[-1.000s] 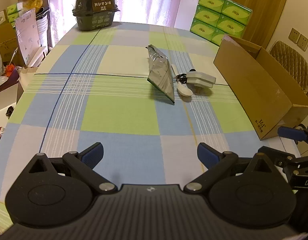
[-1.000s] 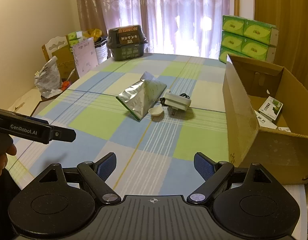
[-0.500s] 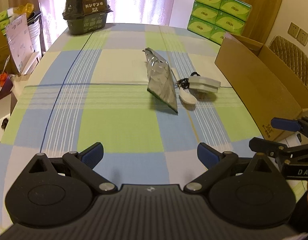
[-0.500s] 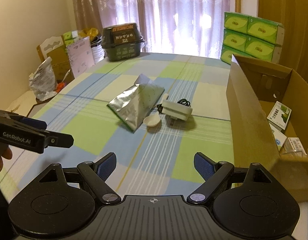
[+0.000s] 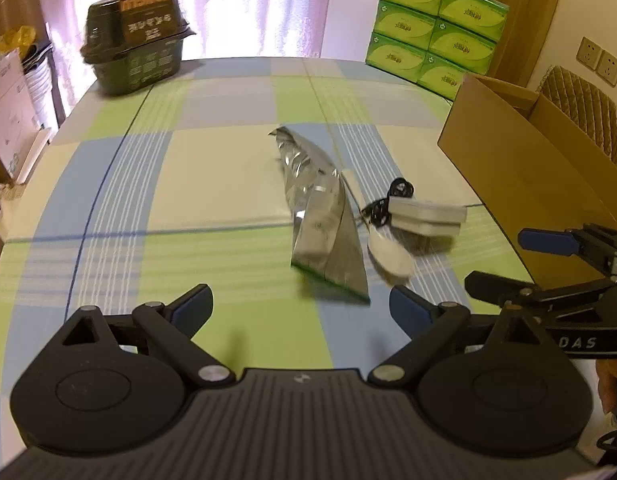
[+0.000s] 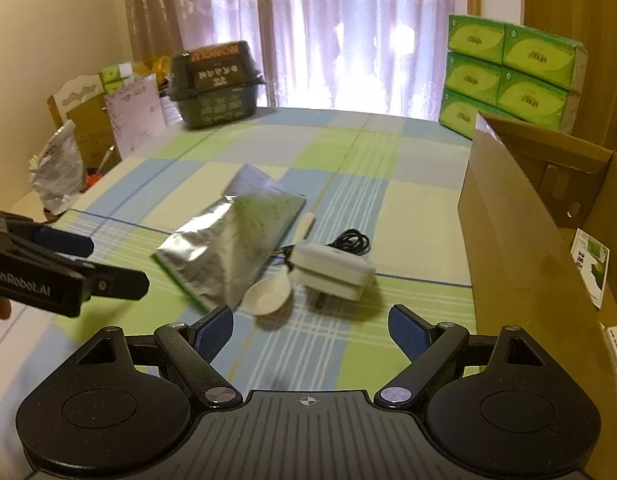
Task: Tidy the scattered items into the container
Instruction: 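Approach the silver foil pouch with the left tool and the charger with the right tool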
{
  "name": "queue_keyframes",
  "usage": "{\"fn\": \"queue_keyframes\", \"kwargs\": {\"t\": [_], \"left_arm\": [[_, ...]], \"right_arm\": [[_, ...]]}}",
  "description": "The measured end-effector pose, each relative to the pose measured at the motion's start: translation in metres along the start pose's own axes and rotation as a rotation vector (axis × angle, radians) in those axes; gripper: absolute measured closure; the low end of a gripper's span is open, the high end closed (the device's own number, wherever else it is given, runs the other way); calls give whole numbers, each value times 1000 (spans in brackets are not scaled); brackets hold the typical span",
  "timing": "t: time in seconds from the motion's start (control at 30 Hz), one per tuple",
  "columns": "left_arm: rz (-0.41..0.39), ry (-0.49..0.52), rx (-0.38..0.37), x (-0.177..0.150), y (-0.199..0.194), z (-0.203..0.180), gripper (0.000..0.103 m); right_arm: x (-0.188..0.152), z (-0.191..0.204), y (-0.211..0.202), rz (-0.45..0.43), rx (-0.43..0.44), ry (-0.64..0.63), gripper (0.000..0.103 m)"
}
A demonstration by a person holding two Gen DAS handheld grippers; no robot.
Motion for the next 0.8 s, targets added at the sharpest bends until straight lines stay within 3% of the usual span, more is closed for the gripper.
{"fn": "queue_keyframes", "kwargs": {"t": [0.37,0.8], "left_arm": [[48,6,-63,2,58,-2,13],[34,4,-111,19,86,-1,16]], "right_arm": [[-1,-18,38,9,-7,68,13],[5,-34,66,-10,-29,179,13]]}}
Point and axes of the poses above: each gripper's, at about its wrist camera, not at the fingertips, and y roughly the way its jaws point, z to its left, x to its top, the point moved 8 cm from there along y, roughly the way its jaws point, and after that the axes turned 14 degrees about -z, right-handed, at the moved point
